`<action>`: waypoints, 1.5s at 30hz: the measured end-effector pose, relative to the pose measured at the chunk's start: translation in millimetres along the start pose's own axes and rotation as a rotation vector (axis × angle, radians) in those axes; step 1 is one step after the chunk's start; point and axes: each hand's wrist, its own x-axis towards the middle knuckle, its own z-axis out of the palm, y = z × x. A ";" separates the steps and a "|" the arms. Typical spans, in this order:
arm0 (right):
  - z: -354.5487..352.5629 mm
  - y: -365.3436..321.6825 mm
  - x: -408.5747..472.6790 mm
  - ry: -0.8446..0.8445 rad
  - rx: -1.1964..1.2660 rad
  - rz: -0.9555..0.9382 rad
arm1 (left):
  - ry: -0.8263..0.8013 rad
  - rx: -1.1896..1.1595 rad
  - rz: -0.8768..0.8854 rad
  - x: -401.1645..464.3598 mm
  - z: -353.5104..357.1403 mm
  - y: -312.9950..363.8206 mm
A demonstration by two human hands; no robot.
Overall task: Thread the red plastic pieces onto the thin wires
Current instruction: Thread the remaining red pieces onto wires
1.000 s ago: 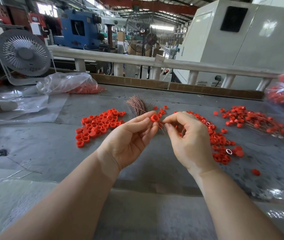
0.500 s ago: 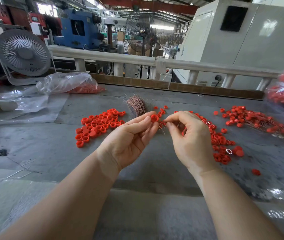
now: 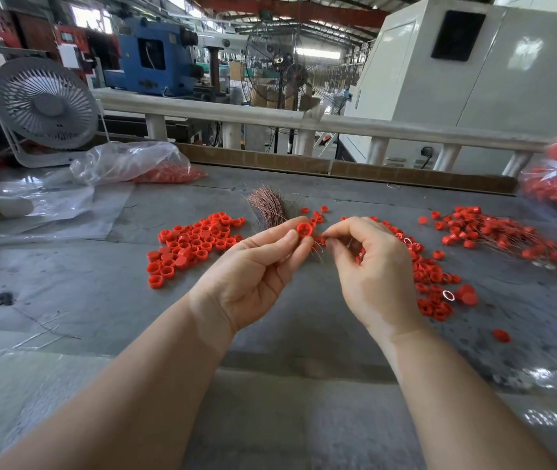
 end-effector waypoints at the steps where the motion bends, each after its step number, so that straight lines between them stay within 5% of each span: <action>1: 0.0 -0.1 0.1 -0.006 0.002 0.000 | -0.002 -0.002 0.003 -0.1 0.2 0.0; 21: 3.4 1.2 -1.3 -0.118 0.133 0.033 | -0.070 -0.009 0.040 -1.4 1.7 -0.5; 41: 5.5 -1.0 -2.4 -0.233 0.094 0.047 | 0.026 -0.004 0.096 -0.8 3.6 -2.1; 45: 0.4 2.4 1.9 -0.044 0.046 0.139 | 0.082 0.012 0.106 0.5 2.1 -2.3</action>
